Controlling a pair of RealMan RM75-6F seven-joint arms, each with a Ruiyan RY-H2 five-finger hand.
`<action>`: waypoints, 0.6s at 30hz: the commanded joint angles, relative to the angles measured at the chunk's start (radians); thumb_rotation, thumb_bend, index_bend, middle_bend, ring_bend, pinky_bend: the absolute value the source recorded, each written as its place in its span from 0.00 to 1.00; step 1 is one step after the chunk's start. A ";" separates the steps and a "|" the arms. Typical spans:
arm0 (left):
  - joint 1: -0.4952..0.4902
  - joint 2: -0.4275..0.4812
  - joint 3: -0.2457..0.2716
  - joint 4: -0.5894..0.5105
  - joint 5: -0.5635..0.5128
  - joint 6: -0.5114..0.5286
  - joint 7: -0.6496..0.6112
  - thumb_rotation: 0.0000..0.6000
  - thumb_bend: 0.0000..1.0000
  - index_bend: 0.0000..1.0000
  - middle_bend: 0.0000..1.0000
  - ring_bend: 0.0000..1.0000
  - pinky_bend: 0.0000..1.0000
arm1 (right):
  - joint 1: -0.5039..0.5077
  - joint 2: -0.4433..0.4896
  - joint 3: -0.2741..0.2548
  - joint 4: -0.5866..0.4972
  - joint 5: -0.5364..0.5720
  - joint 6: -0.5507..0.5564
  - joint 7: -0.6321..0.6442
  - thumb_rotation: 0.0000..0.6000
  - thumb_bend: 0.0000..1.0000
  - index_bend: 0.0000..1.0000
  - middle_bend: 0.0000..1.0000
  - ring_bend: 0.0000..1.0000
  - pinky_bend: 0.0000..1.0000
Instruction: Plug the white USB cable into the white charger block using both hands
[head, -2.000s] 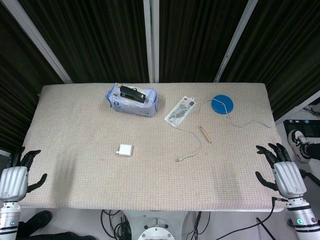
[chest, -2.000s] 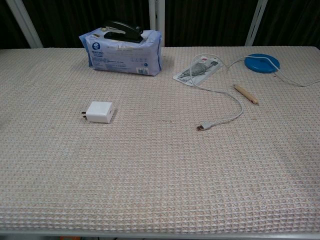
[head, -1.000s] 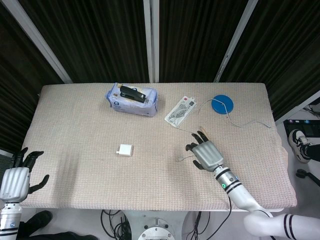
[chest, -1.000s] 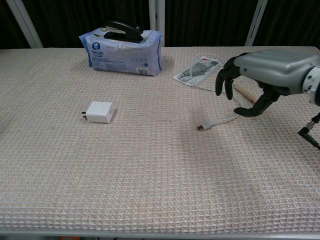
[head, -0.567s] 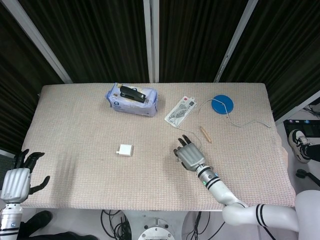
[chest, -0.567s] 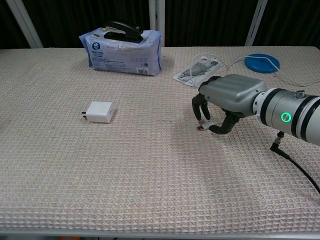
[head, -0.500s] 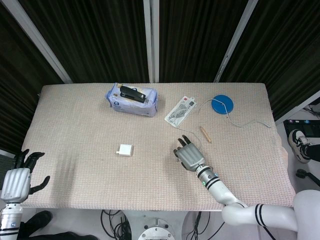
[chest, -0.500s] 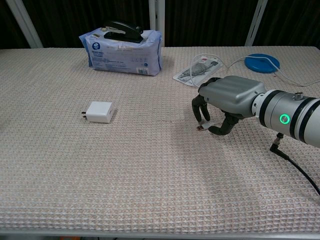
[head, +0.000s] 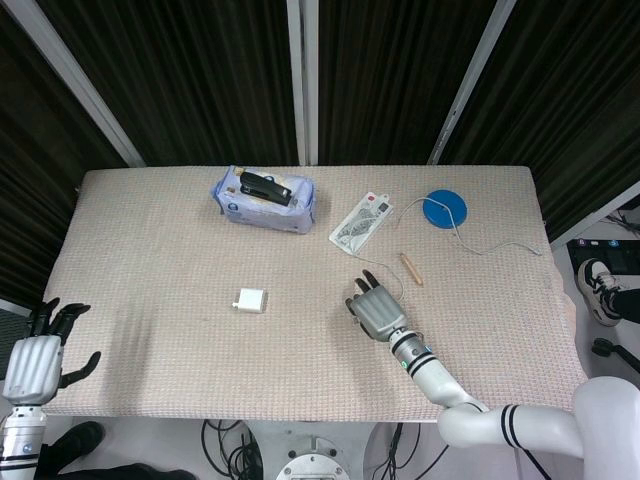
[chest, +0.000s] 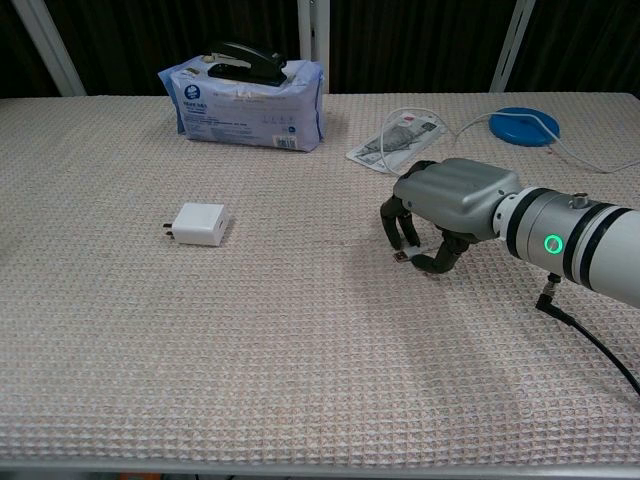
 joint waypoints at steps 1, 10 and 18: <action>0.000 -0.001 0.000 0.002 0.000 -0.001 -0.001 1.00 0.24 0.20 0.16 0.00 0.00 | 0.003 -0.002 -0.001 0.003 0.007 0.000 0.000 1.00 0.31 0.46 0.48 0.13 0.05; 0.001 -0.003 -0.001 0.007 -0.001 -0.004 -0.007 1.00 0.24 0.20 0.15 0.00 0.00 | 0.009 -0.001 -0.013 0.000 0.017 0.009 -0.003 1.00 0.32 0.47 0.49 0.13 0.06; 0.002 -0.003 -0.002 0.007 0.001 -0.003 -0.006 1.00 0.24 0.20 0.15 0.00 0.00 | 0.014 0.009 -0.019 -0.015 0.020 0.023 -0.013 1.00 0.32 0.47 0.49 0.13 0.06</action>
